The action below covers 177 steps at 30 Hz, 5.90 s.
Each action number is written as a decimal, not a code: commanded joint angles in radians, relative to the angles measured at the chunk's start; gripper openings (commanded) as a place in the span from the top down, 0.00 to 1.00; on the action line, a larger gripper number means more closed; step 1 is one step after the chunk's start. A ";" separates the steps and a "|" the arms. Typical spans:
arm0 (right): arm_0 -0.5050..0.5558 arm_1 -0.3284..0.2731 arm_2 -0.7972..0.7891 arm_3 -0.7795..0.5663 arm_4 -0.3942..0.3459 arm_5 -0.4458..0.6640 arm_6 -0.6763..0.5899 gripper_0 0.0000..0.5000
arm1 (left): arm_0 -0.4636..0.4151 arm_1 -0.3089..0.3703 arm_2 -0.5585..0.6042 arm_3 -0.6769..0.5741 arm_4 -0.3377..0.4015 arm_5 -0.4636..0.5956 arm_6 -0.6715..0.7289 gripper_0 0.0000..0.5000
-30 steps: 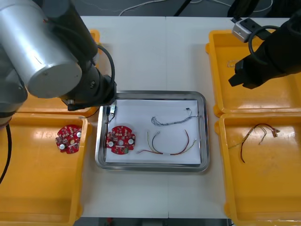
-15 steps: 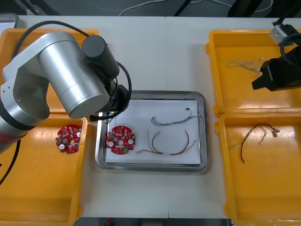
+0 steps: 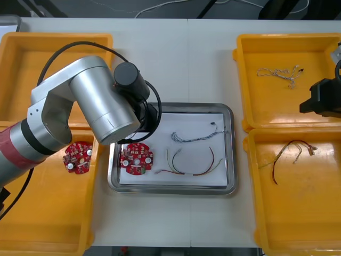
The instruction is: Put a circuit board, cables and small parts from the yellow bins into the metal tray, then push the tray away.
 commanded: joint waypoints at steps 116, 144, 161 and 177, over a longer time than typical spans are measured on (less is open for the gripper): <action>-0.450 0.272 1.291 -0.028 0.242 -0.314 0.601 0.00 | 0.430 0.226 0.947 -0.188 0.248 0.311 -0.717 0.00; -0.424 0.367 1.420 0.098 0.374 -0.341 0.599 0.00 | 0.433 0.226 0.981 -0.180 0.239 0.328 -0.717 0.00; -0.384 0.353 1.431 0.099 0.401 -0.340 0.602 0.00 | 0.411 0.225 0.979 -0.139 0.268 0.341 -0.749 0.00; -0.374 0.361 1.443 0.131 0.418 -0.344 0.598 0.00 | 0.387 0.217 0.978 -0.117 0.292 0.341 -0.812 0.00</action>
